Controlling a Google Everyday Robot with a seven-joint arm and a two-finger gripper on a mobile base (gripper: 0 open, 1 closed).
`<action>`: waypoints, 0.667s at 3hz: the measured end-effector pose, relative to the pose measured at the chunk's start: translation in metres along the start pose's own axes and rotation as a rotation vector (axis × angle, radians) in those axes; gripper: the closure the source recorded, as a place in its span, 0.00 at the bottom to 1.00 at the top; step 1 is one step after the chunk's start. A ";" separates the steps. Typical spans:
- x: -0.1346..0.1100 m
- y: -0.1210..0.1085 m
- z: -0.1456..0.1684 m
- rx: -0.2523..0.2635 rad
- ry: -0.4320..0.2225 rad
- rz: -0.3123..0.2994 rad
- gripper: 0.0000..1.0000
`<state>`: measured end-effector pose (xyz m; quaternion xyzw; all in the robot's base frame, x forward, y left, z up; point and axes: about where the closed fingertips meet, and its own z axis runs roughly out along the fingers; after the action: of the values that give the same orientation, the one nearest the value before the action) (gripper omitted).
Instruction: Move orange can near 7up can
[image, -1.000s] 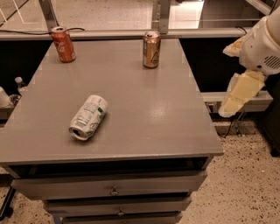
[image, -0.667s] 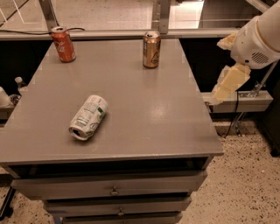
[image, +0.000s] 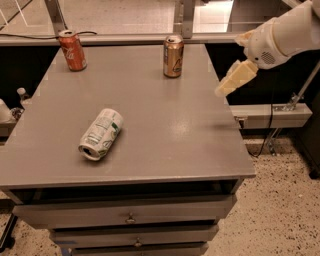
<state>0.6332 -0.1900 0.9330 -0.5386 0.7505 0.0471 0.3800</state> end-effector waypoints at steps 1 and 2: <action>-0.006 -0.014 0.030 -0.006 -0.140 0.108 0.00; -0.010 -0.012 0.036 -0.021 -0.161 0.122 0.00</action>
Offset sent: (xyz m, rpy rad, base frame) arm 0.0250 0.0107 -0.0109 0.1465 -0.0031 -0.0224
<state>0.6633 -0.1705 0.9177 -0.4903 0.7486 0.1211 0.4297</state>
